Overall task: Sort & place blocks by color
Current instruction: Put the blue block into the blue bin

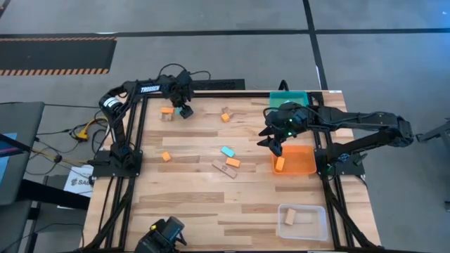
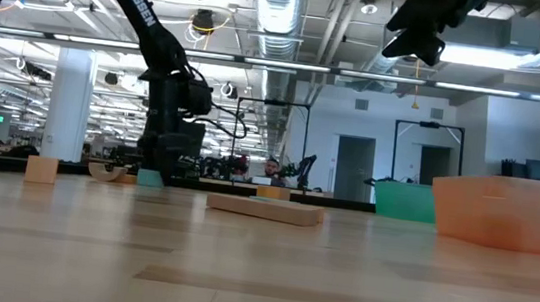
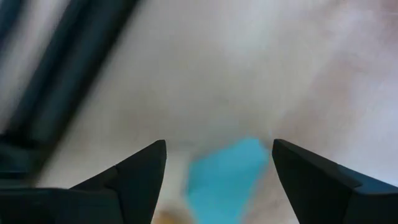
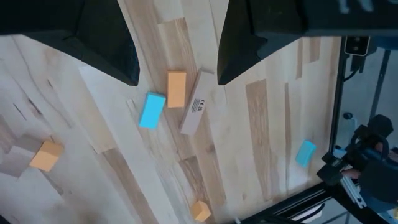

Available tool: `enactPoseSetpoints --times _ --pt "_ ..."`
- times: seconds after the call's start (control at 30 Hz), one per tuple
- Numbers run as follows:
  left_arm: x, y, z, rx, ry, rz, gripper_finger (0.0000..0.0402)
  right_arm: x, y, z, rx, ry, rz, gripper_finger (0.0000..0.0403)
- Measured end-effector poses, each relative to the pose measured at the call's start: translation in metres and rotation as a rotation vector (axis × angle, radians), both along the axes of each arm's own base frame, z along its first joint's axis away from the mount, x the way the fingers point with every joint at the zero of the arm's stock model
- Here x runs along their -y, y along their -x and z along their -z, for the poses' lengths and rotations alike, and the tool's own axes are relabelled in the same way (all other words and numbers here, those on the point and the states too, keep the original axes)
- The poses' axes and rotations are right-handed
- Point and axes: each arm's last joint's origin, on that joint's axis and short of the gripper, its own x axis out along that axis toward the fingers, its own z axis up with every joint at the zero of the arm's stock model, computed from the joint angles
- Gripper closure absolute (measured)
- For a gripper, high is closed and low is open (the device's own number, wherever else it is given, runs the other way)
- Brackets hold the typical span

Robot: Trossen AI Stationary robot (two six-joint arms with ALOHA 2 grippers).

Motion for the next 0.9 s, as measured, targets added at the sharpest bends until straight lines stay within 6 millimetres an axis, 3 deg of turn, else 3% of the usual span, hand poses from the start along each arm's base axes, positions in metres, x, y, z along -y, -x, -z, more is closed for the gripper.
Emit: enactPoseSetpoints --times 0.43,0.83,0.9 --pt "0.0005 0.0033 0.0010 -0.044 -0.001 -0.028 0.0134 -0.0001 0.0000 0.0000 0.000 0.000 0.000 0.0163" --pt "0.0034 0.0043 0.0010 -0.036 0.043 -0.050 0.0295 -0.0001 0.0000 0.0000 0.000 0.000 -0.001 0.0163" --pt "0.0055 0.0031 0.0009 -0.022 0.067 -0.054 0.0303 -0.0001 0.0000 0.0000 0.000 0.000 -0.001 0.0163"
